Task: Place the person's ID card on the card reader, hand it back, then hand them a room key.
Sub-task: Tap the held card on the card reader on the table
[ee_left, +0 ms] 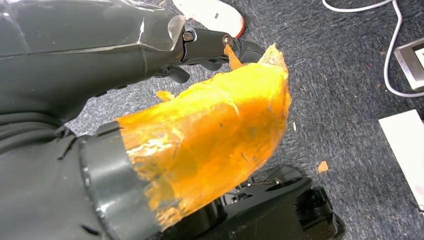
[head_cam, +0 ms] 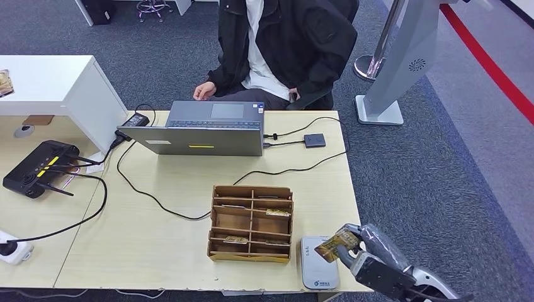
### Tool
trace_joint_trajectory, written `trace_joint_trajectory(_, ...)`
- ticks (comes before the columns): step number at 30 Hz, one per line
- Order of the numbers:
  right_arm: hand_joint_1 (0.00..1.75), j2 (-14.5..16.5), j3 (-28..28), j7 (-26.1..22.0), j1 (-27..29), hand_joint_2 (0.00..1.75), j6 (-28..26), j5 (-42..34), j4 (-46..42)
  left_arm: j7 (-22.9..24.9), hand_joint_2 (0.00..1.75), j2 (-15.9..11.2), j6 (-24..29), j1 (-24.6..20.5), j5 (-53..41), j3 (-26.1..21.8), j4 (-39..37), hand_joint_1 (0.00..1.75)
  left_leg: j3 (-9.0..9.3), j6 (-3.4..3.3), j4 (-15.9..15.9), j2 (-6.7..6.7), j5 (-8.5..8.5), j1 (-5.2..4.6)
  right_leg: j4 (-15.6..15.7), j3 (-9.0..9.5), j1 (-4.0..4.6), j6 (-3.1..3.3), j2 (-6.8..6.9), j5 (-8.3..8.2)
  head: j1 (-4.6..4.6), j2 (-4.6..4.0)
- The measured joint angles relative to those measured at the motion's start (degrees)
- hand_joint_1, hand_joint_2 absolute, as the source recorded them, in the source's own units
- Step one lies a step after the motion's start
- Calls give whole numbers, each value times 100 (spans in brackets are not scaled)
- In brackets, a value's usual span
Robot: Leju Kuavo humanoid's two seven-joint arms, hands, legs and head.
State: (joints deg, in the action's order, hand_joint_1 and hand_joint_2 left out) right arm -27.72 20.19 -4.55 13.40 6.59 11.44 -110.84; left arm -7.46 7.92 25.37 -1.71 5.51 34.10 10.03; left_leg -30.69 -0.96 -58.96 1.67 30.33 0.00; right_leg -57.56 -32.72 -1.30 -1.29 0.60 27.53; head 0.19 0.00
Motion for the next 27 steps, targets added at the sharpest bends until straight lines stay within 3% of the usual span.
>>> trace_joint_trajectory(27,175,-37,686,317,-337,175,-182,88,615,18,0,19,16,0,-55,0,0,0,-1,0,1,0,0,0,0,0,0,0,0,0,1,0)
